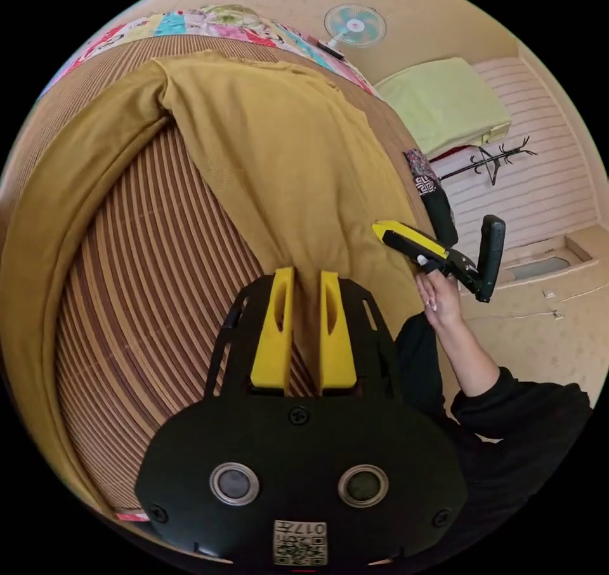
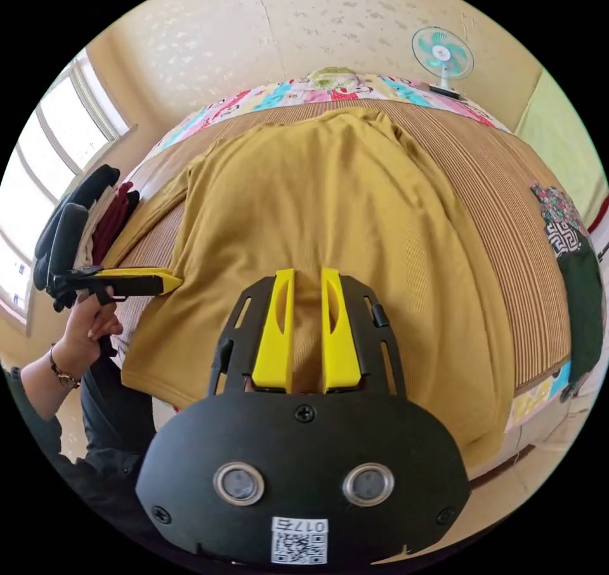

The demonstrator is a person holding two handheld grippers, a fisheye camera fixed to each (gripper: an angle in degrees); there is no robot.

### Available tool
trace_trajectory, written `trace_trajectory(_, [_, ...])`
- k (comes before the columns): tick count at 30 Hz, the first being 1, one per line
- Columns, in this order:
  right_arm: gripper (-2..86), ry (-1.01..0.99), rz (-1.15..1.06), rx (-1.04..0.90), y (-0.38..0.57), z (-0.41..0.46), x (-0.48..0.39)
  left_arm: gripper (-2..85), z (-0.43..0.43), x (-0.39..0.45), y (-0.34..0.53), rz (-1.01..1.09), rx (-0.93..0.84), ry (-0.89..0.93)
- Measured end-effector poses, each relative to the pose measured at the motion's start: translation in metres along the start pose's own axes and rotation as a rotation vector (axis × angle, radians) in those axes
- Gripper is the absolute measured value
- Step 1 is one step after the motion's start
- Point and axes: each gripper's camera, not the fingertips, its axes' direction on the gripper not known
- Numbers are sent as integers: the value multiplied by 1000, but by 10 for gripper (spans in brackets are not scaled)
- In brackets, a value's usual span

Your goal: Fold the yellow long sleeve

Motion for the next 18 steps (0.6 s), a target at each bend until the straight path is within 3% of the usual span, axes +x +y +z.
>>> trace_trajectory(8, [55, -266, 85, -159, 36, -52, -3, 32, -56, 12, 73, -34, -4, -146])
trace_trajectory(12, [106, -74, 450, 140, 60, -132, 91, 11, -88, 9, 121, -49, 36, -60])
trace_trajectory(14, [115, 72, 614, 179, 70, -146, 139, 5, -98, 4, 140, -76, 64, -29])
trace_trajectory(16, [115, 34, 688, 68, 69, -132, 182, 6, -102, -5, 158, -132, 83, -8])
trace_trajectory(18, [85, -17, 570, -114, 49, -121, 199, 14, -101, -11, 163, -160, 69, 29])
